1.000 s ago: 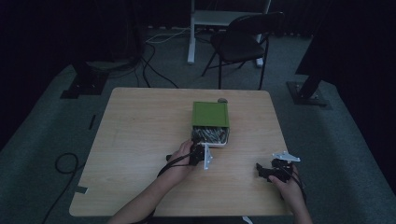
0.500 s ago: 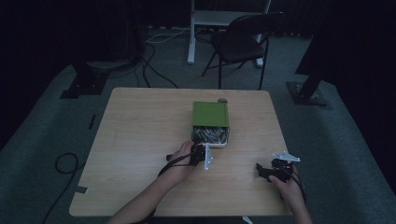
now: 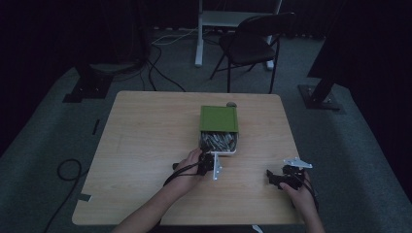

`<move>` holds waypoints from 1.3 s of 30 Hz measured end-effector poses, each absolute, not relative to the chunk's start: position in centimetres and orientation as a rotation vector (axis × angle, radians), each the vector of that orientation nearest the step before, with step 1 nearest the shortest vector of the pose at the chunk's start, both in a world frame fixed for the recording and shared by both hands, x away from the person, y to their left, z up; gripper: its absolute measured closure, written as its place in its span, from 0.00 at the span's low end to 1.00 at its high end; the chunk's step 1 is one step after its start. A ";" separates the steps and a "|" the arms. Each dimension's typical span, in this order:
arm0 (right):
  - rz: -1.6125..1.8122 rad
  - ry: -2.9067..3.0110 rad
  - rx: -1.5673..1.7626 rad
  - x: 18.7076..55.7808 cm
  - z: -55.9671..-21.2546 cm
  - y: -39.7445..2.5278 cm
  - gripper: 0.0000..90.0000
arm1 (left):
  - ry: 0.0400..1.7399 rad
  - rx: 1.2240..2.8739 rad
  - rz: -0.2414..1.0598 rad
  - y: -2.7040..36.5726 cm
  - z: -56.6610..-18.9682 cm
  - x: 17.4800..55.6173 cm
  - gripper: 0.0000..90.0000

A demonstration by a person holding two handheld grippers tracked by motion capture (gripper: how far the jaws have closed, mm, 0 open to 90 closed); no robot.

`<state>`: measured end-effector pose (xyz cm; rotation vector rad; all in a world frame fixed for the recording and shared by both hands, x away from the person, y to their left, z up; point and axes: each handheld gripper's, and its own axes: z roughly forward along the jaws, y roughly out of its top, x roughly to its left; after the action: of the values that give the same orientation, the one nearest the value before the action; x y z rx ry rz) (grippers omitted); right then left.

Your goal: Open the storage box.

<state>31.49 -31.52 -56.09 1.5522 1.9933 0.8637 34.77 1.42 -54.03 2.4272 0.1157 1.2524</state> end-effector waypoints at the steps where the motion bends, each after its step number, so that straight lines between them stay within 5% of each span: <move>1: 0.864 1.993 1.552 31.5 -56.1 -31.5 0.11 | 0.111 2.429 1.252 1.4 -54.0 34.7 0.74; 39: 0.863 1.994 1.551 31.5 -56.1 -31.5 0.11 | 0.098 2.433 1.223 1.7 -54.1 31.5 0.75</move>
<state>31.49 -31.52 -56.09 1.5515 1.9937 0.8633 31.52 1.66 -54.05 2.4332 0.0984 1.2226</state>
